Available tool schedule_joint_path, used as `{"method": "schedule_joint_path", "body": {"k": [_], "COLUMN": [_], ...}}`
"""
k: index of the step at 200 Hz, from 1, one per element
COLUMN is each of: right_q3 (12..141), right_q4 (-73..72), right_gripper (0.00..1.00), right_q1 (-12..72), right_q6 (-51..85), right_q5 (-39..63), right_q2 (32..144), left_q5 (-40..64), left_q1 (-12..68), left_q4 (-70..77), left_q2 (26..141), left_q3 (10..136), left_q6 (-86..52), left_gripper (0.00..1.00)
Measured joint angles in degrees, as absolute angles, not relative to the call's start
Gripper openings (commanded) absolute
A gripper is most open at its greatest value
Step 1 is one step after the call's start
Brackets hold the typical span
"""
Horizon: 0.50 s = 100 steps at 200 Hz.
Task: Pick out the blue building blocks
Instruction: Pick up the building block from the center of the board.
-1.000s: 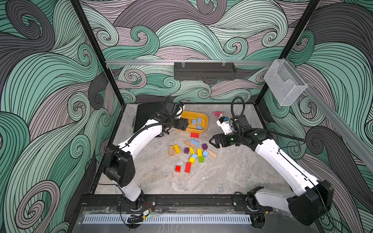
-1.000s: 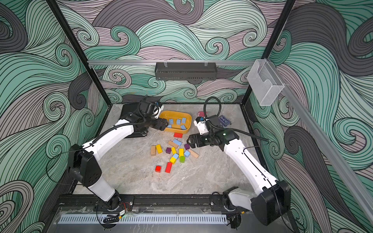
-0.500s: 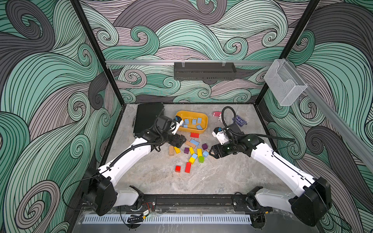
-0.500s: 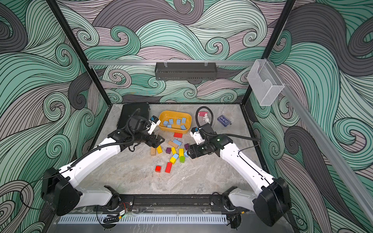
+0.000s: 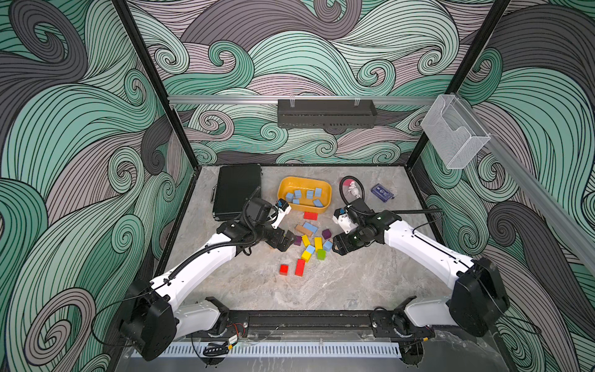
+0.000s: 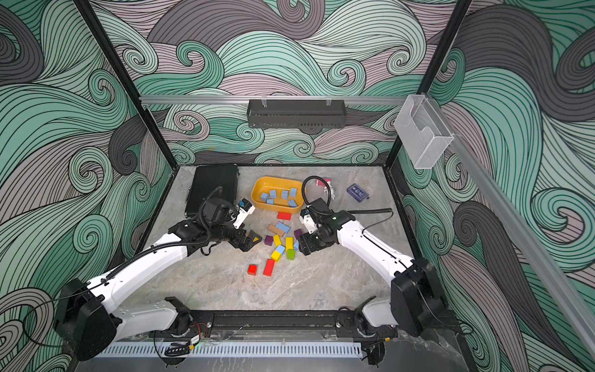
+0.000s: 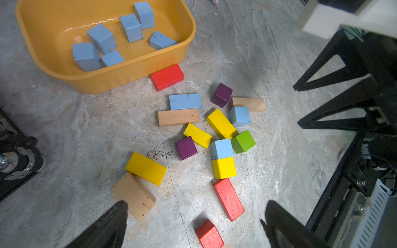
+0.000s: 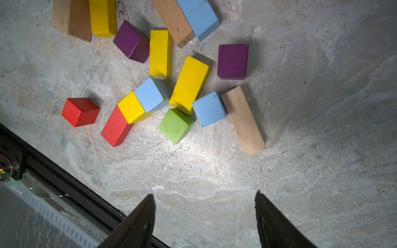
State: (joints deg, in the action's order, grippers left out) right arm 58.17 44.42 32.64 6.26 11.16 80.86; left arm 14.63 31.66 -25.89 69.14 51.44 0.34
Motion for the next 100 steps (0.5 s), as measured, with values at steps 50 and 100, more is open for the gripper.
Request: {"method": "schedule_joint_path", "body": {"k": [50,100], "right_q3": [59.9,63.3], "right_q4": [42.5,42.0], "right_gripper": [0.69,0.65], "right_q1": [34.1,34.6], "right_q6": [5.9,4.5], "right_q5": [10.0,8.8], "right_q2": [86.2,91.9], "left_q5": [15.0,15.9], "left_q1": [31.9,32.5], "left_q4": [-25.6,-24.9], "left_q2": [69.0,67.5], "left_q3": [49.8,47.6], "left_q6": [0.6,0.6], "left_gripper": [0.99,0.99]}}
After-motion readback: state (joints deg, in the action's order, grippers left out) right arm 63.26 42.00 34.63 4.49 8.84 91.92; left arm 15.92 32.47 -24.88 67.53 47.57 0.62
